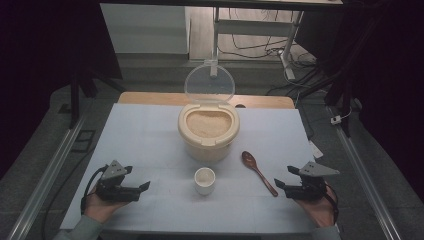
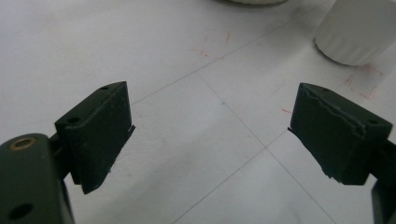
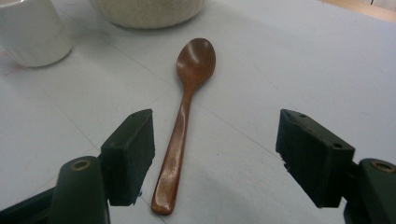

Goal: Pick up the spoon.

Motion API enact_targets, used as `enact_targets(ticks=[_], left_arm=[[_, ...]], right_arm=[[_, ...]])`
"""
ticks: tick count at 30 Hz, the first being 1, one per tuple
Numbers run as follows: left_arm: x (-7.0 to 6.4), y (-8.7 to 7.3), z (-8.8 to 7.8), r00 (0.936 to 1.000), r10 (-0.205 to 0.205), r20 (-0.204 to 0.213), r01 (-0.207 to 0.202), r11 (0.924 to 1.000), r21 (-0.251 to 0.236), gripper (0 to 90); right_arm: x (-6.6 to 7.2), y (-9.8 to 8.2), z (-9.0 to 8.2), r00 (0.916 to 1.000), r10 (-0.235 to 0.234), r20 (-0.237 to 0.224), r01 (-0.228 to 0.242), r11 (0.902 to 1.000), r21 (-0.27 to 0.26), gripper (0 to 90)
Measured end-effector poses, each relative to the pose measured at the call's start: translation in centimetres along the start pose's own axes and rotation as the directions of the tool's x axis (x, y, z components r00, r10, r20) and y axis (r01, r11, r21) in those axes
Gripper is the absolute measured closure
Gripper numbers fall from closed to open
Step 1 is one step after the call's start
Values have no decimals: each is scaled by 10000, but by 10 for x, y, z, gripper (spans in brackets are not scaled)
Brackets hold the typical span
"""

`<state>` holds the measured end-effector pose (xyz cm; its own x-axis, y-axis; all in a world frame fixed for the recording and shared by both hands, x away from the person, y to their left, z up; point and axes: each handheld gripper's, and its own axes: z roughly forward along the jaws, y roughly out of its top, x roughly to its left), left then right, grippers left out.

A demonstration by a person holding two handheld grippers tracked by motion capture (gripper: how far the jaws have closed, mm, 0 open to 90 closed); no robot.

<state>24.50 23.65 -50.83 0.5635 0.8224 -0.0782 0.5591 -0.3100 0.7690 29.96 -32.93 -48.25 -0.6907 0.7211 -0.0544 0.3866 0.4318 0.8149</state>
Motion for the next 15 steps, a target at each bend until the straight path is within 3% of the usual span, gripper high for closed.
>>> enact_targets(ticks=[15], left_arm=[[2,0,1,9999,79,-85,-79,10000,28,132]], right_arm=[[4,5,-3,9999,-88,-50,89,9998,150,315]])
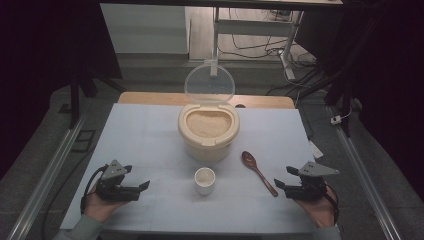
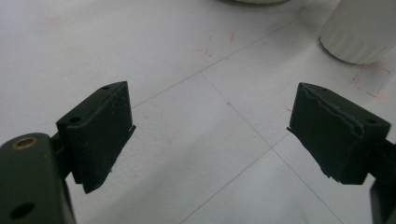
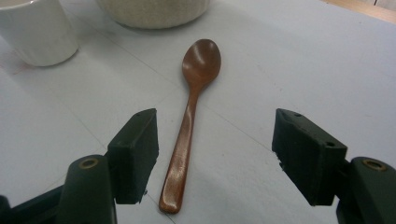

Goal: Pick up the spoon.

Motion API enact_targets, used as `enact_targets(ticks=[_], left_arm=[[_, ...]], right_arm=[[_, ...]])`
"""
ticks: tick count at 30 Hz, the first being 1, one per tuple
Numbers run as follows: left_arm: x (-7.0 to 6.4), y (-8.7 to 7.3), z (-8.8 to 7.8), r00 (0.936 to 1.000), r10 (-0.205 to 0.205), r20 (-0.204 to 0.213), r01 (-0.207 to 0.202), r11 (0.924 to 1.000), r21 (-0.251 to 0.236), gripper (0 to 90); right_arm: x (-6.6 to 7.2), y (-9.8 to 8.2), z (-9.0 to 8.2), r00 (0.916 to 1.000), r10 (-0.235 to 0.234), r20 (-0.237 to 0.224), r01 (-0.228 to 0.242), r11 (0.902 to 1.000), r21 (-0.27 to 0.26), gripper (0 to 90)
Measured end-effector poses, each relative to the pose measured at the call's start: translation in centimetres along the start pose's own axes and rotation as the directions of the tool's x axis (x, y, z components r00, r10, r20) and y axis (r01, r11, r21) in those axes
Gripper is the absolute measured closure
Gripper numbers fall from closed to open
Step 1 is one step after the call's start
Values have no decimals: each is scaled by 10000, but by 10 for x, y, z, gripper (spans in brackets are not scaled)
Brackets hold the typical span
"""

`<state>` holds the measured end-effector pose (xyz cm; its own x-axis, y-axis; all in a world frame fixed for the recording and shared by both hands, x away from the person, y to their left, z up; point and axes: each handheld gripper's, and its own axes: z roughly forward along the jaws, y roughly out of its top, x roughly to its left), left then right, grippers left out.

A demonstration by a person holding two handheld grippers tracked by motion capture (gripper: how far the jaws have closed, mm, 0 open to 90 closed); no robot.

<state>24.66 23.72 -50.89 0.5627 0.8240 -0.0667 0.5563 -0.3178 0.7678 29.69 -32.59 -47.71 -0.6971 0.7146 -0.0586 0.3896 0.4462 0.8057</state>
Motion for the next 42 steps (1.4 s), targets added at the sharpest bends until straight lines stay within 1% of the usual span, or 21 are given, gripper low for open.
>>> enact_targets(ticks=[3,10,13,14,19,20,22,26,28,30,32,33,35,39,42], left_arm=[[0,0,0,10000,6,-37,-6,10000,26,132],[0,0,1,10000,66,-35,-66,10000,49,132],[1,0,1,10000,64,-42,-63,10000,63,132],[1,0,2,10000,57,-42,-57,10000,67,132],[0,0,3,10000,80,-46,-79,9999,135,132],[0,0,3,9999,98,-37,-98,9998,158,132],[0,0,3,9999,115,-29,-114,9998,183,132],[1,0,4,10000,89,-16,-88,9997,232,132],[0,0,5,9999,106,3,-106,9995,283,131],[0,0,6,9999,115,9,-116,9994,321,130],[0,0,7,9999,131,12,-131,9993,352,130],[0,0,7,9999,131,12,-131,9993,352,130],[0,0,8,9999,154,22,-154,9991,384,130],[0,0,10,9998,201,41,-203,9986,480,129],[0,0,11,9997,226,47,-228,9984,513,128]], right_arm=[[0,1,0,10000,23,-16,-23,10000,-55,319],[3,6,-3,10000,19,25,-19,10000,-8,329],[4,9,-2,10000,28,-50,-28,10000,0,330],[5,10,-3,10000,15,-19,-15,10000,76,330],[9,18,-2,9998,-86,-151,91,9995,286,333],[10,20,-2,9998,-58,-193,65,9992,386,333],[11,24,-3,9996,-155,-243,167,9984,535,333],[14,35,-2,9995,-101,-310,135,9937,1113,332],[16,40,-1,9993,-107,-350,157,9893,1449,332],[17,48,1,9995,-112,-280,160,9840,1772,334],[17,54,4,9996,40,-290,19,9795,2013,336],[17,58,5,9997,42,-260,13,9781,2080,337],[16,64,9,9996,165,-235,-105,9724,2329,337],[16,72,19,9991,344,-250,-253,9536,3001,335],[16,76,28,9990,395,-214,-291,9318,3617,337]])
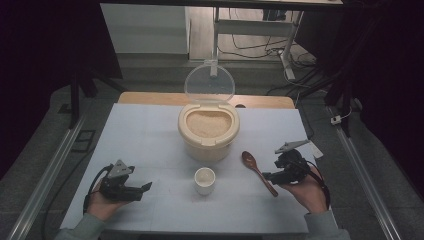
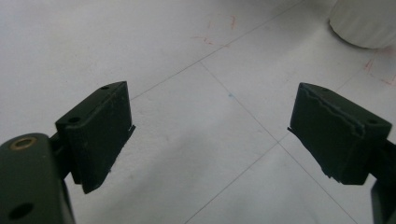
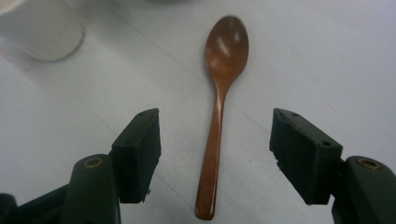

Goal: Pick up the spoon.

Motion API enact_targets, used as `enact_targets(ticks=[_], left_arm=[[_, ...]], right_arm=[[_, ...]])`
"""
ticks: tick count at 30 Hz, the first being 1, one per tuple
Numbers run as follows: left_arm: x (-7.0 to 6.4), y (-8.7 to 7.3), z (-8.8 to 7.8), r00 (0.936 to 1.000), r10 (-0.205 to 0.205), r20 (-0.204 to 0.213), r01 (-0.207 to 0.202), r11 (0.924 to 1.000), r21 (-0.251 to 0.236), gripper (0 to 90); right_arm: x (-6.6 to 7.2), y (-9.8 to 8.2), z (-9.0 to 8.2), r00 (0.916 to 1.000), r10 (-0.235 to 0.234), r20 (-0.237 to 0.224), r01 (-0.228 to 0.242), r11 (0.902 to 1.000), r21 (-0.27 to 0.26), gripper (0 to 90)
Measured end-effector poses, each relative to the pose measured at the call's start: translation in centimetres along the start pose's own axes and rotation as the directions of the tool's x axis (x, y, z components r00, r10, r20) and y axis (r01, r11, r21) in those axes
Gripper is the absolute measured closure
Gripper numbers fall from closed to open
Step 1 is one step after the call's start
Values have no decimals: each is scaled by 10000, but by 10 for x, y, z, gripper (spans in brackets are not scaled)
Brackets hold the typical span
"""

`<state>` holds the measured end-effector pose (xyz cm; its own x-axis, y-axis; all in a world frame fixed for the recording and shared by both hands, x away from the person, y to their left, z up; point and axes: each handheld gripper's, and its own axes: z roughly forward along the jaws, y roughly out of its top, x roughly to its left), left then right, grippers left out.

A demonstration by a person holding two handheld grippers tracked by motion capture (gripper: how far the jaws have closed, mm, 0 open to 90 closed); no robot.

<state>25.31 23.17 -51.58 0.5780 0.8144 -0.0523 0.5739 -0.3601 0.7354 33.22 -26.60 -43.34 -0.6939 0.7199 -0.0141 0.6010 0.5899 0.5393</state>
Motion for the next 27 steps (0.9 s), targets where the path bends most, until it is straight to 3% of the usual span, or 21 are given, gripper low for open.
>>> enact_targets(ticks=[3,13,27], left_arm=[[0,0,0,10000,47,6,-47,10000,18,128],[0,-1,1,10000,48,-34,-47,10000,80,128],[0,-2,3,10000,69,-43,-69,9998,178,128]], right_arm=[[1,3,10,9999,123,50,-126,9983,576,349],[-1,-7,37,9997,44,251,-86,9854,1703,407],[-2,-12,58,9991,59,427,-145,9788,2045,513]])
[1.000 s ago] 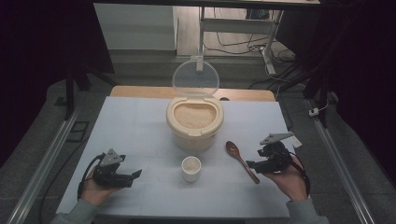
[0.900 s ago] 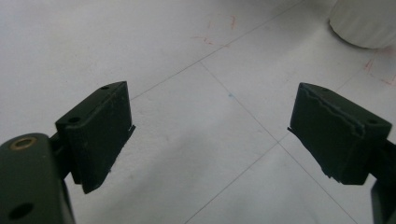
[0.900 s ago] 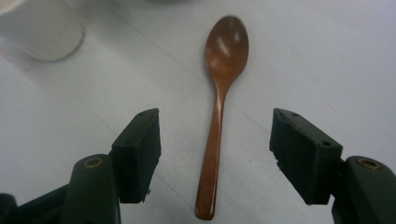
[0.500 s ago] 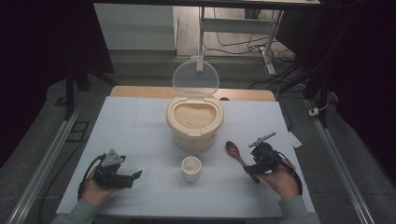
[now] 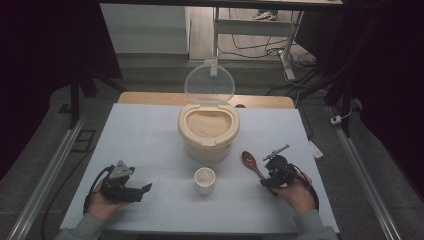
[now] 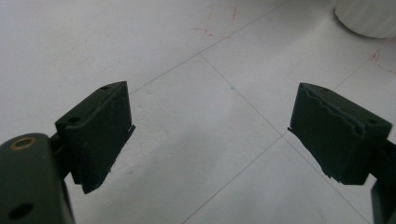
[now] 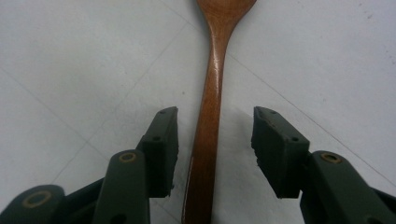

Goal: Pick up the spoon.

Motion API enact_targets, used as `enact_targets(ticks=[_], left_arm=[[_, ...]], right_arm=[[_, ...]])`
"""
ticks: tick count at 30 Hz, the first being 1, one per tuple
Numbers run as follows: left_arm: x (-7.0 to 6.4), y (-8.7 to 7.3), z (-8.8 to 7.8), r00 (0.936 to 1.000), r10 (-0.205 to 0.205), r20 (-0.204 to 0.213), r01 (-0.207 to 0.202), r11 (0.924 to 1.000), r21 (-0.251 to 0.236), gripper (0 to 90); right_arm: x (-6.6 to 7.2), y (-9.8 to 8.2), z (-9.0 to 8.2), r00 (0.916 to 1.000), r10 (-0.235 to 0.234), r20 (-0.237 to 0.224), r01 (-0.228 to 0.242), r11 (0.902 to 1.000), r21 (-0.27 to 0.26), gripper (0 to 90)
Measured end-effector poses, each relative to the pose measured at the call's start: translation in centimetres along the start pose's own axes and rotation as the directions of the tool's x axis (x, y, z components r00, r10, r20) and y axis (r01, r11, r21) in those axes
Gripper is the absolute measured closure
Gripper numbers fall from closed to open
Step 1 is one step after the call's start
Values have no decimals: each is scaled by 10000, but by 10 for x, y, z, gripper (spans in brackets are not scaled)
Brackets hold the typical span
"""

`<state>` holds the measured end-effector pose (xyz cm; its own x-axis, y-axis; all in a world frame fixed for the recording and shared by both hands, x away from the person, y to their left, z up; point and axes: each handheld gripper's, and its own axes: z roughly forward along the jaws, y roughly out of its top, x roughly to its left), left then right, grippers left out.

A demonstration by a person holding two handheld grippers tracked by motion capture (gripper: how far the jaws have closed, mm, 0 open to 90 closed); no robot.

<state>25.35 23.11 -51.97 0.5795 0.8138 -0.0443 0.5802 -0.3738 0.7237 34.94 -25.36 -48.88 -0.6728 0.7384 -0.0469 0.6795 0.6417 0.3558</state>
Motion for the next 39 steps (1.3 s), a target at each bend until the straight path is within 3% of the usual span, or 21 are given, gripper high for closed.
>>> enact_targets(ticks=[6,9,18,25,31,35,39], left_arm=[[0,0,0,10000,10,-7,-10,10000,3,127],[1,-1,0,10000,-3,-6,3,10000,15,127],[1,-1,2,10000,24,-55,-24,9999,109,127],[2,-3,1,10000,-14,-72,15,10000,98,127],[3,-3,2,9999,-47,-91,48,9999,135,127],[3,-4,2,9999,-51,-124,53,9999,156,127],[3,-4,1,9999,-43,-132,45,9999,155,127]], right_arm=[[4,2,5,9998,-178,20,178,9995,274,610],[5,4,6,9998,-138,106,134,9992,373,621],[5,11,9,9999,56,84,-60,9984,564,791],[7,10,8,9998,-51,168,42,9984,563,797],[2,8,6,9998,138,-141,-133,9993,357,798],[-1,6,3,9997,180,-171,-177,9997,182,798],[-6,2,-7,9988,322,-380,-334,9989,-321,798]])
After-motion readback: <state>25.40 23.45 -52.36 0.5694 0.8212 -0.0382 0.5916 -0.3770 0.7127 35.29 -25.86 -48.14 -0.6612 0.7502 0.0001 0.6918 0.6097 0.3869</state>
